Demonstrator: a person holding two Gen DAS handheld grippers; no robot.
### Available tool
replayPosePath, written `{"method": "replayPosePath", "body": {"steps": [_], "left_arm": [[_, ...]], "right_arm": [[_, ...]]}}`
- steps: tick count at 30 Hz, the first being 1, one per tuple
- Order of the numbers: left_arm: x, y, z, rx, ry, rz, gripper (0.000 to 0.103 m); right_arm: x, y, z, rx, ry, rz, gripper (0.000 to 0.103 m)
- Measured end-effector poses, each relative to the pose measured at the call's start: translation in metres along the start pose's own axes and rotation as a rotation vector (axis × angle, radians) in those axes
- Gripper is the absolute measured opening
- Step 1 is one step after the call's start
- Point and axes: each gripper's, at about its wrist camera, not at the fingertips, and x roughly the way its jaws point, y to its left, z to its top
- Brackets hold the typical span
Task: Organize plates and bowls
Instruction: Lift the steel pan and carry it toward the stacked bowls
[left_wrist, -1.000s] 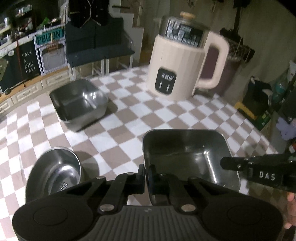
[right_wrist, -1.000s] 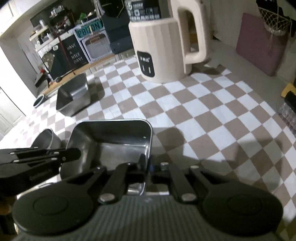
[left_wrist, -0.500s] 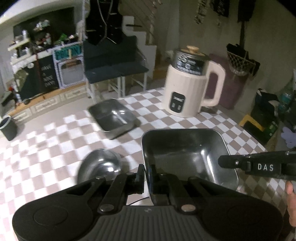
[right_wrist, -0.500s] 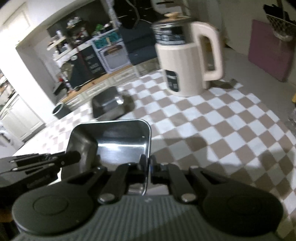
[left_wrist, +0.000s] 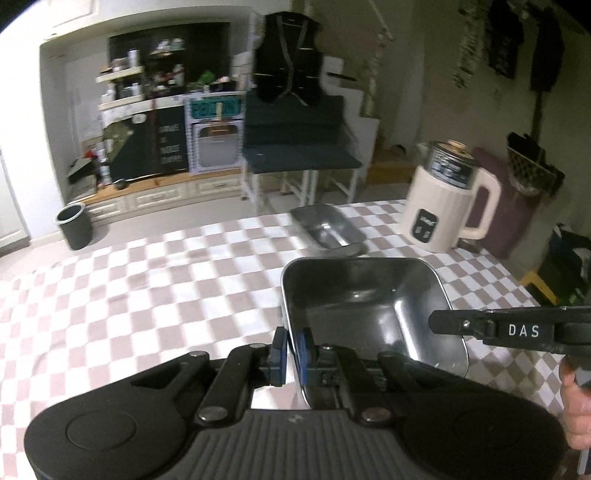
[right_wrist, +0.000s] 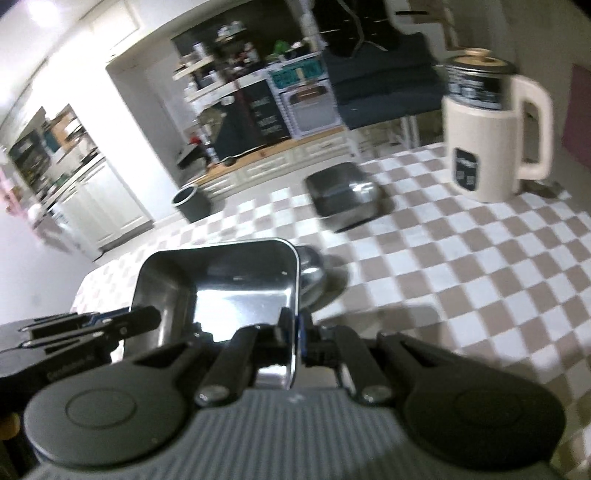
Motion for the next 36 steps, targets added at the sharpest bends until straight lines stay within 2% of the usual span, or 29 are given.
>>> {"method": "replayPosePath", "body": {"steps": [6, 13, 19, 27, 36], "left_arm": [[-0.025, 0.041, -0.024, -0.075, -0.013, 0.064, 0.007], [-0.059, 0.086, -0.044, -0.153, -0.048, 0.109, 0.007], [-0.074, 0.116, -0.063, -0.195, -0.039, 0.151, 0.007], [-0.079, 0.143, -0.083, -0.200, 0.009, 0.214, 0.010], [-0.066, 0.174, -0.102, -0.235, 0.086, 0.249, 0.011]], "right_arm": [[0.014, 0.045, -0.015, -0.064, 0.037, 0.044, 0.005], [0.033, 0.080, -0.027, -0.112, 0.088, 0.129, 0.006], [0.049, 0.111, -0.038, -0.148, 0.127, 0.168, 0.006], [0.077, 0.127, -0.045, -0.101, 0.217, 0.213, 0.006], [0.092, 0.149, -0.050, -0.094, 0.260, 0.240, 0.006]]}}
